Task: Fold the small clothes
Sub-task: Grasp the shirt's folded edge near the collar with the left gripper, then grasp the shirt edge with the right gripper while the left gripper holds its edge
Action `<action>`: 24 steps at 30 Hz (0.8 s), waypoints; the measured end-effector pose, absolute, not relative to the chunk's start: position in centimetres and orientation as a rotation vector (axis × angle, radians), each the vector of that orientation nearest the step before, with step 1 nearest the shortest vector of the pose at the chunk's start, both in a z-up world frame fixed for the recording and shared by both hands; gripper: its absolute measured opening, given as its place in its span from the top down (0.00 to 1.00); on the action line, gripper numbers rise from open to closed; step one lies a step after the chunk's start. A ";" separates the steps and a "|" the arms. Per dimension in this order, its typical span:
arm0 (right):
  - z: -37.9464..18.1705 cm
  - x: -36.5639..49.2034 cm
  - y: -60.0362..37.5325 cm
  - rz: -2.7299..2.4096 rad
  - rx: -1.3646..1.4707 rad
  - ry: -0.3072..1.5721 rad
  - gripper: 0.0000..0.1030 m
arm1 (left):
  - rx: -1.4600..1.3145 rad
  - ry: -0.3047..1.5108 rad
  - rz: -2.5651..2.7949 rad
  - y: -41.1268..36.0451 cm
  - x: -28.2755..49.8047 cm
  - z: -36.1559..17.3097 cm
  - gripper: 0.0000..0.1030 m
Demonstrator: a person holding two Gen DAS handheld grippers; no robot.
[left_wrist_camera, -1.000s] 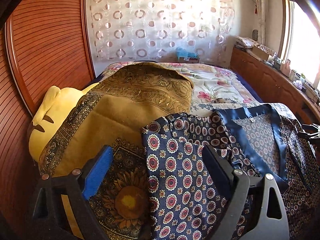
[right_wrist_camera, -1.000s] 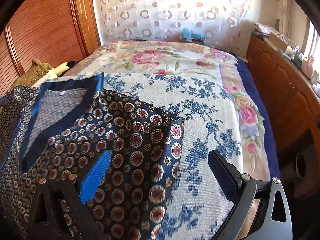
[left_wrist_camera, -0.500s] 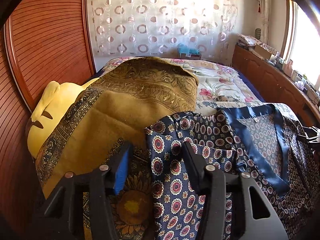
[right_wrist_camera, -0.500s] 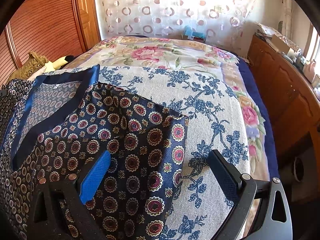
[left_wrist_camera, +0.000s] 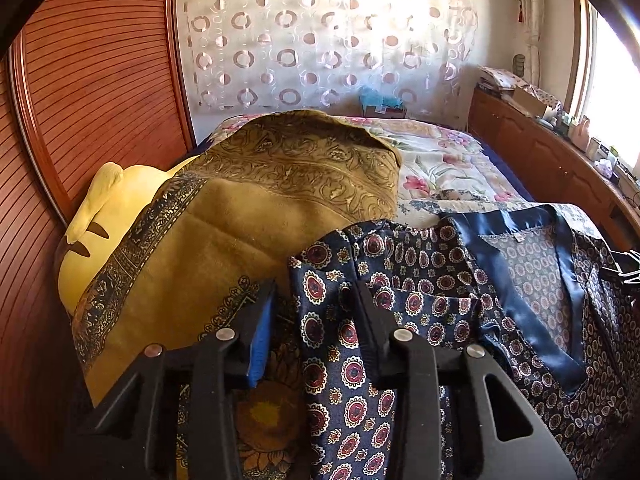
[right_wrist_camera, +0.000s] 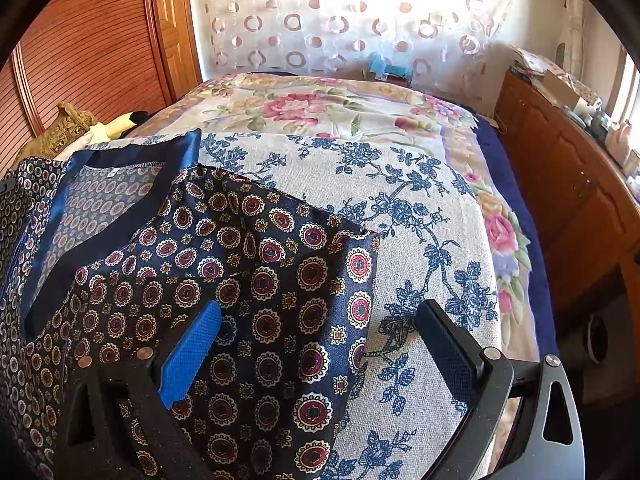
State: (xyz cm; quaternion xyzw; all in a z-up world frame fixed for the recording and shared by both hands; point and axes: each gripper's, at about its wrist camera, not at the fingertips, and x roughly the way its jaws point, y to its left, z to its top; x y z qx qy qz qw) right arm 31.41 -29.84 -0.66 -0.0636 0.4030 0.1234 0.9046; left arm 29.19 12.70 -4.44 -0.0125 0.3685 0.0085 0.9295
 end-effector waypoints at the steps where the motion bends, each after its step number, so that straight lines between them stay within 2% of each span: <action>1: -0.7 31.4 -29.8 0.255 -0.131 0.832 0.04 | -0.025 0.754 0.018 12.7 29.2 -4.5 0.62; 4: -0.7 31.4 -29.8 0.255 -0.132 0.832 0.04 | -0.018 0.752 0.019 12.6 29.0 -4.5 0.62; 9: -0.7 31.4 -29.8 0.255 -0.132 0.832 0.04 | -0.006 0.743 0.007 12.2 28.7 -4.3 0.71; 17: -0.7 31.4 -29.8 0.255 -0.132 0.831 0.04 | -0.002 0.742 0.012 12.1 28.8 -4.3 0.73; 18: -0.7 31.4 -29.8 0.255 -0.132 0.831 0.04 | 0.001 0.740 0.010 12.0 28.8 -4.3 0.77; 19: -0.7 31.4 -29.8 0.255 -0.132 0.831 0.04 | 0.003 0.736 0.009 11.9 28.7 -4.2 0.86; 21: -0.7 31.4 -29.8 0.255 -0.131 0.831 0.04 | -0.002 0.729 0.001 11.6 28.5 -4.0 0.90; 22: -0.7 31.4 -29.8 0.254 -0.131 0.831 0.04 | -0.001 0.726 -0.008 11.5 28.5 -3.9 0.96; 24: -0.7 31.4 -29.8 0.254 -0.130 0.830 0.04 | -0.006 0.718 -0.026 11.1 28.3 -3.6 0.96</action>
